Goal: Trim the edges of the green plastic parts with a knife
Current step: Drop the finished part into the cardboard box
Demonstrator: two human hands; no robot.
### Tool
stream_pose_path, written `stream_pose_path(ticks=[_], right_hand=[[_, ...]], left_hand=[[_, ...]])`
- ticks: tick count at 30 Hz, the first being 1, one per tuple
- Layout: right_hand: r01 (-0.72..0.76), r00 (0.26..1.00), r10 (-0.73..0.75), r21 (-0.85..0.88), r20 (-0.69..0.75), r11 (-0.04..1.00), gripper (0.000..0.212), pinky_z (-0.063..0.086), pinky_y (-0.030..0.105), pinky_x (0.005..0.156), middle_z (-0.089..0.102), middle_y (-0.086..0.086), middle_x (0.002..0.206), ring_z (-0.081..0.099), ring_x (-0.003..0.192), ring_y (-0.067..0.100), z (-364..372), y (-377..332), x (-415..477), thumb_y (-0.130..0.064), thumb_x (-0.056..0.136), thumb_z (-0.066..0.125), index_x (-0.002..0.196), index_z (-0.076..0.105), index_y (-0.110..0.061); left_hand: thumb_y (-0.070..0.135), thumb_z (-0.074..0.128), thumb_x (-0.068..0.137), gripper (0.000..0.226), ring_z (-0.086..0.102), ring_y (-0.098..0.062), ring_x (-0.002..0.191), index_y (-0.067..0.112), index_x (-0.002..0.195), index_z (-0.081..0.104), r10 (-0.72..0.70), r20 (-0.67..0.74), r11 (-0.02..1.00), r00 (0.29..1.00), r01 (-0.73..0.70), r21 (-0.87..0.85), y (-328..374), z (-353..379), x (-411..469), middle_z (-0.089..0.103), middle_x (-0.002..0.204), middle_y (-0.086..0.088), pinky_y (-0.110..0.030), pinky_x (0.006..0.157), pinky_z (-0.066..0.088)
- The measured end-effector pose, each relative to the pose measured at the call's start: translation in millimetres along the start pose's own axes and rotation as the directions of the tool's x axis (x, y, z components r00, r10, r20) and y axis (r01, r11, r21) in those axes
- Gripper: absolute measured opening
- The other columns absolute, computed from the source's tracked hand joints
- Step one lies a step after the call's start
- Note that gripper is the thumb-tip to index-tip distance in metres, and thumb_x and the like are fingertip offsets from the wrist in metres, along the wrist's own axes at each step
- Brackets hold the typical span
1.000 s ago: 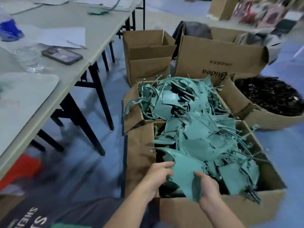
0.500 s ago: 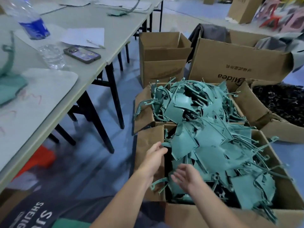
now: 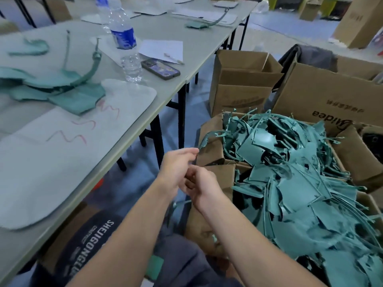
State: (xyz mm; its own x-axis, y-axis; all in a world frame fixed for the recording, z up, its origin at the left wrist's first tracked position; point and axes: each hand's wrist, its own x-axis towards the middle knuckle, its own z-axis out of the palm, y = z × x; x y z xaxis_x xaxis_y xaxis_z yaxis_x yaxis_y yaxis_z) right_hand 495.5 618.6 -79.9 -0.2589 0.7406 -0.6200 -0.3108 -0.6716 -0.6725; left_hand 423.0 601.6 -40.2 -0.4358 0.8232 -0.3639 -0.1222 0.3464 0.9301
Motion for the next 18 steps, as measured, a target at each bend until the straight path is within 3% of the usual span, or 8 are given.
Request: stream_pose_path(ticks=[2, 5, 8, 10, 11, 13, 15, 18], right_hand=[[0.004, 0.997, -0.002, -0.031, 0.075, 1.0, 0.024, 0.04, 0.03, 0.059, 0.052, 0.004, 0.06, 0.047, 0.053, 0.017, 27.6, 6.0, -9.6, 0.005, 0.081, 0.047, 0.07, 0.061, -0.012], [0.038, 0.983, -0.029, -0.045, 0.184, 0.998, 0.023, 0.045, 0.026, 0.053, 0.057, 0.002, 0.061, 0.052, 0.056, 0.015, 71.0, 7.8, -24.4, -0.001, 0.085, 0.047, 0.081, 0.067, -0.011], [0.122, 0.944, -0.097, -0.061, 0.315, 0.991, 0.033, 0.048, 0.029, 0.069, 0.068, 0.011, 0.087, 0.061, 0.084, 0.02, 115.8, 1.8, -42.5, -0.015, 0.072, 0.048, 0.094, 0.073, -0.014], [0.196, 0.915, -0.14, -0.115, 0.38, 0.974, 0.035, 0.046, 0.032, 0.072, 0.064, 0.015, 0.091, 0.059, 0.084, 0.021, 147.6, -1.0, -57.4, -0.016, 0.069, 0.046, 0.091, 0.072, -0.014], [0.233, 0.894, -0.151, -0.151, 0.422, 0.961, 0.032, 0.047, 0.033, 0.073, 0.064, 0.014, 0.089, 0.061, 0.082, 0.02, 163.5, -0.3, -63.4, -0.015, 0.07, 0.046, 0.087, 0.072, -0.016], [0.297, 0.822, -0.151, -0.187, 0.549, 0.936, 0.026, 0.051, 0.03, 0.072, 0.068, 0.009, 0.082, 0.064, 0.079, 0.016, 195.3, 5.4, -76.0, -0.01, 0.076, 0.049, 0.075, 0.075, -0.016], [0.33, 0.723, -0.12, -0.187, 0.681, 0.925, 0.034, 0.054, 0.024, 0.061, 0.071, 0.004, 0.073, 0.068, 0.07, 0.013, 226.6, 15.5, -87.3, 0.001, 0.085, 0.051, 0.069, 0.075, -0.016], [0.376, 0.565, 0.007, -0.265, 0.825, 0.888, 0.03, 0.057, 0.025, 0.065, 0.074, 0.009, 0.081, 0.071, 0.074, 0.017, 271.4, 42.5, -105.2, 0.008, 0.089, 0.049, 0.095, 0.076, -0.004]], left_hand=[[0.012, 0.057, 0.085, 0.033, 0.074, -0.016, 0.072, 0.036, 0.084, 0.08, 0.074, -0.04, 0.991, 0.996, -0.069, 0.114, 10.6, -30.6, 0.2, 0.078, 0.094, 0.006, -0.03, 0.044, 0.052], [0.014, 0.057, 0.083, 0.032, 0.075, -0.02, 0.078, 0.036, 0.089, 0.079, 0.193, -0.024, 0.934, 0.981, -0.176, 0.31, 29.4, -71.6, -4.8, 0.077, 0.085, 0.008, -0.046, 0.07, 0.064], [0.019, 0.057, 0.085, 0.03, 0.069, 0.001, 0.074, 0.034, 0.094, 0.081, 0.363, -0.059, 0.863, 0.93, -0.311, 0.398, 55.1, -108.0, -17.5, 0.076, 0.083, 0.019, -0.032, 0.076, 0.058], [0.02, 0.056, 0.086, 0.029, 0.062, 0.01, 0.063, 0.034, 0.094, 0.081, 0.459, -0.103, 0.835, 0.882, -0.388, 0.391, 72.4, -134.5, -29.2, 0.074, 0.077, 0.023, -0.026, 0.069, 0.052], [0.021, 0.056, 0.087, 0.029, 0.065, 0.01, 0.068, 0.033, 0.094, 0.081, 0.487, -0.125, 0.834, 0.864, -0.418, 0.36, 79.8, -149.4, -34.9, 0.075, 0.081, 0.023, -0.028, 0.071, 0.053], [0.022, 0.055, 0.088, 0.028, 0.071, 0.002, 0.087, 0.032, 0.094, 0.08, 0.515, -0.181, 0.843, 0.838, -0.456, 0.285, 91.3, -182.0, -47.0, 0.077, 0.09, 0.017, -0.036, 0.08, 0.058], [0.019, 0.056, 0.092, 0.026, 0.073, -0.003, 0.089, 0.033, 0.093, 0.078, 0.533, -0.294, 0.845, 0.793, -0.483, 0.229, 96.2, -219.3, -57.5, 0.078, 0.089, 0.012, -0.037, 0.079, 0.061], [0.014, 0.064, 0.091, 0.026, 0.075, -0.006, 0.081, 0.035, 0.085, 0.079, 0.5, -0.502, 0.859, 0.705, -0.478, 0.184, 93.2, -281.1, -73.9, 0.078, 0.082, 0.009, -0.027, 0.072, 0.061]])
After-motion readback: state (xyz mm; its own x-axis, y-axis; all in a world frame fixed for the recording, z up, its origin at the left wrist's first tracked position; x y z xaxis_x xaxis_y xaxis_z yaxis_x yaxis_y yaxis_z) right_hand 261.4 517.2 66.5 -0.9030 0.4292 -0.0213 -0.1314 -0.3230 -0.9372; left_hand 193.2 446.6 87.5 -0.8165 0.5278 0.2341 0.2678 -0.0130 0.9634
